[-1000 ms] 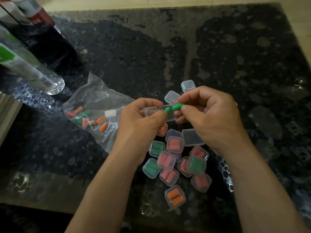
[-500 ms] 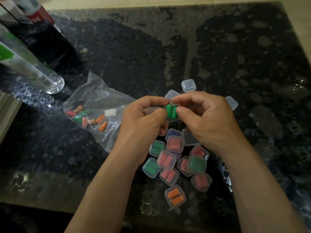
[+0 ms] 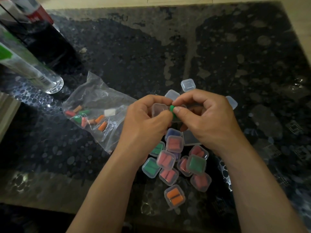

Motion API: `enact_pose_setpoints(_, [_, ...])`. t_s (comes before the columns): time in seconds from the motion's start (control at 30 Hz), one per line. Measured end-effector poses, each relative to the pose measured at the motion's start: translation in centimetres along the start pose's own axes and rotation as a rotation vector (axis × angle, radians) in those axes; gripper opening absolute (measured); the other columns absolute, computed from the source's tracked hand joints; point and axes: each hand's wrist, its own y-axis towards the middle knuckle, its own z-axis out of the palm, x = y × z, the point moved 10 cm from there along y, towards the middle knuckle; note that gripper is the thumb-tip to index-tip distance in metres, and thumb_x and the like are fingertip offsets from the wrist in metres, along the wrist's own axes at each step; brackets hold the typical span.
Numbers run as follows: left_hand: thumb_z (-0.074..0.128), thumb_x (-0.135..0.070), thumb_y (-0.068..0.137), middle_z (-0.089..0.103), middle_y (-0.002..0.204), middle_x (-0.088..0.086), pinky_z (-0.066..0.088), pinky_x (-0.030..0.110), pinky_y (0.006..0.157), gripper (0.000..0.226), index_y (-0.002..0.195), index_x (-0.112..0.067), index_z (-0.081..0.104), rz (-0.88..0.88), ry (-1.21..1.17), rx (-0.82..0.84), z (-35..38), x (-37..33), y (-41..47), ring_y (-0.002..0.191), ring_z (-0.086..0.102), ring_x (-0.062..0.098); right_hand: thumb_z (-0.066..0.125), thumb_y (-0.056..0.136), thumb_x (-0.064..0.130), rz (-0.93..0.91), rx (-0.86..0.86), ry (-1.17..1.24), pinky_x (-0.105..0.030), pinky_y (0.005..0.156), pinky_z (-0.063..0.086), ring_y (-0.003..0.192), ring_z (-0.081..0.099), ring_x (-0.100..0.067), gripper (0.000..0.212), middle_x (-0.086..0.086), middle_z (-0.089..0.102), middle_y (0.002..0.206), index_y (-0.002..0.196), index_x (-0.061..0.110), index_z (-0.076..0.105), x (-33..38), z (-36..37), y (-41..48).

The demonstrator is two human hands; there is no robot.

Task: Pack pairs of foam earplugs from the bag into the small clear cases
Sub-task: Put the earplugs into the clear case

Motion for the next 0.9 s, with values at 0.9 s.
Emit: enact_pose_setpoints(0.9, [0.075,-0.006,0.088,0.072,0.071,0.002,0.055,0.024,0.054,0.015,0.091,-0.02,0.07,0.042,0.146,-0.104,-0.8,-1.1,-0.2,0.056,0.065,0.011,0.071,0.089,0.0,0.128,-0.043,0.179,-0.039,0.073,0.065,0.086,0.076,-0.019,0.013,-0.004,0.077,0.089,0.09,0.013,0.075,-0.4,-0.4,-0.2])
